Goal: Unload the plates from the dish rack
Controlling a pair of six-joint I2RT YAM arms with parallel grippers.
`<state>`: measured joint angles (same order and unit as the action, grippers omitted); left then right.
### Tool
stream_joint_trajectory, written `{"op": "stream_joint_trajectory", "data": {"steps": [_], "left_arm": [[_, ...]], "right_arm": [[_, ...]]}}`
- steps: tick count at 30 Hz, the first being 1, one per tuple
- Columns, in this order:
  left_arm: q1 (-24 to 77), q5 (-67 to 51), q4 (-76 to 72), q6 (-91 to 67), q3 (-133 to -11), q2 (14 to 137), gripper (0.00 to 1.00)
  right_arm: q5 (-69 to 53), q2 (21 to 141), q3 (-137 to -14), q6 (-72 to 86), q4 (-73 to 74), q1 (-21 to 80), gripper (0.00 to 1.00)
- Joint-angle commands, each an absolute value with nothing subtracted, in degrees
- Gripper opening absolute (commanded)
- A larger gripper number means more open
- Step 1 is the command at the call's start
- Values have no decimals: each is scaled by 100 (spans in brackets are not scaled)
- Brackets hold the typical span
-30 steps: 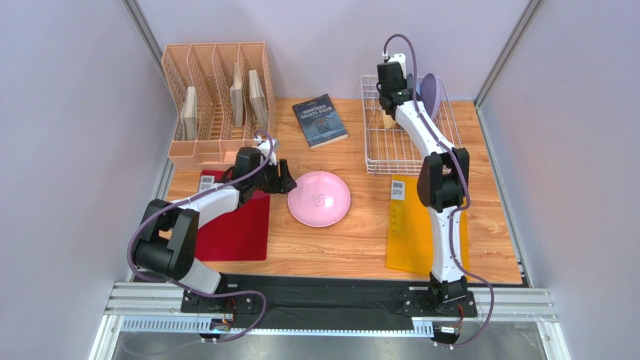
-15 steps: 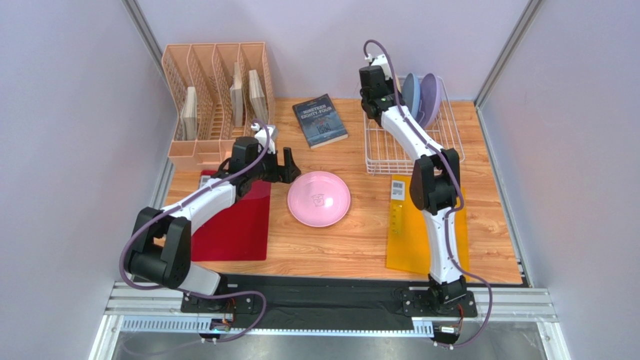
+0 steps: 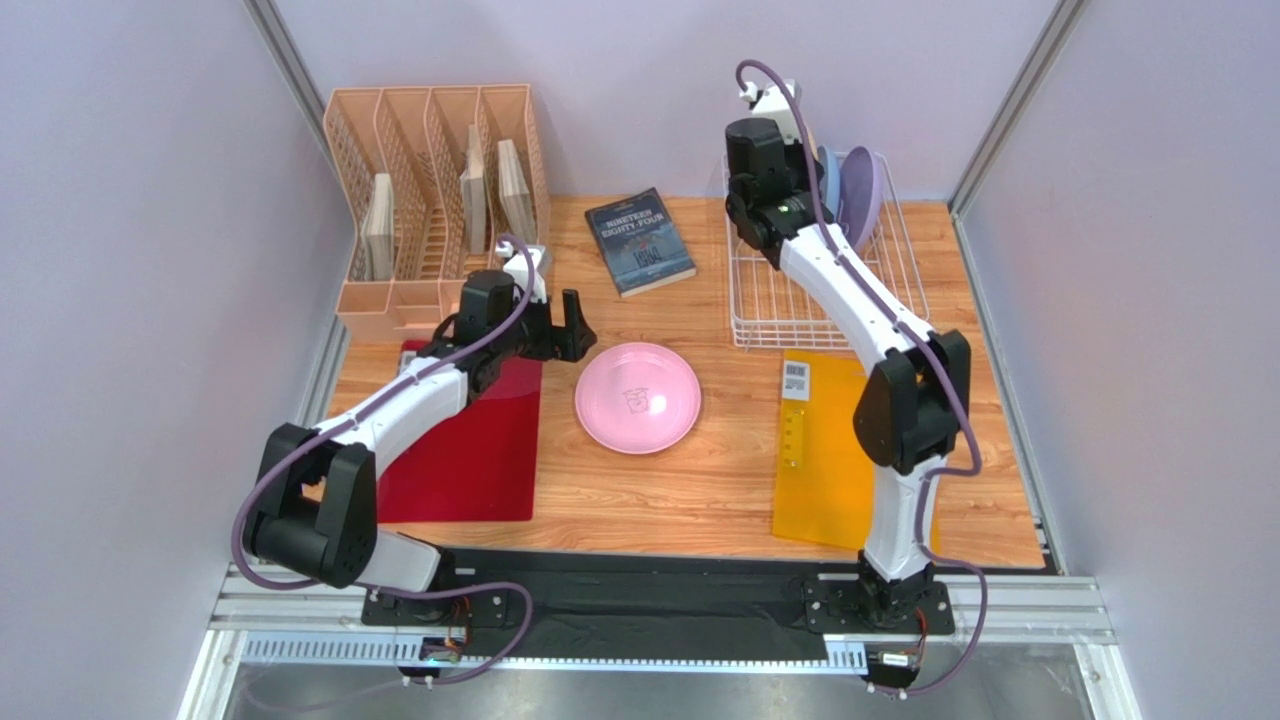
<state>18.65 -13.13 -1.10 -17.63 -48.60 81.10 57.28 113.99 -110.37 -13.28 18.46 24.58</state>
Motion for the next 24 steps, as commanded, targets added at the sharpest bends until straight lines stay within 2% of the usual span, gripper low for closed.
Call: {"op": "stream_joint_trajectory", "data": {"steps": [1, 11, 15, 24], "left_arm": [[1890, -1450, -290, -1810, -5194, 7928, 100], [1890, -2284, -1282, -2188, -5300, 7954, 100], [1890, -2566, -1661, -2373, -5396, 8094, 100], [1890, -2839, -2417, -2680, -5353, 8429, 100]], "right_arm": [[5276, 10365, -10732, -583, 2108, 2645, 0], [2938, 9141, -9608, 833, 3129, 2654, 0], [1612, 8808, -9098, 1247, 2998, 2654, 0], [-216, 8473, -8105, 2064, 2383, 2646, 0]]}}
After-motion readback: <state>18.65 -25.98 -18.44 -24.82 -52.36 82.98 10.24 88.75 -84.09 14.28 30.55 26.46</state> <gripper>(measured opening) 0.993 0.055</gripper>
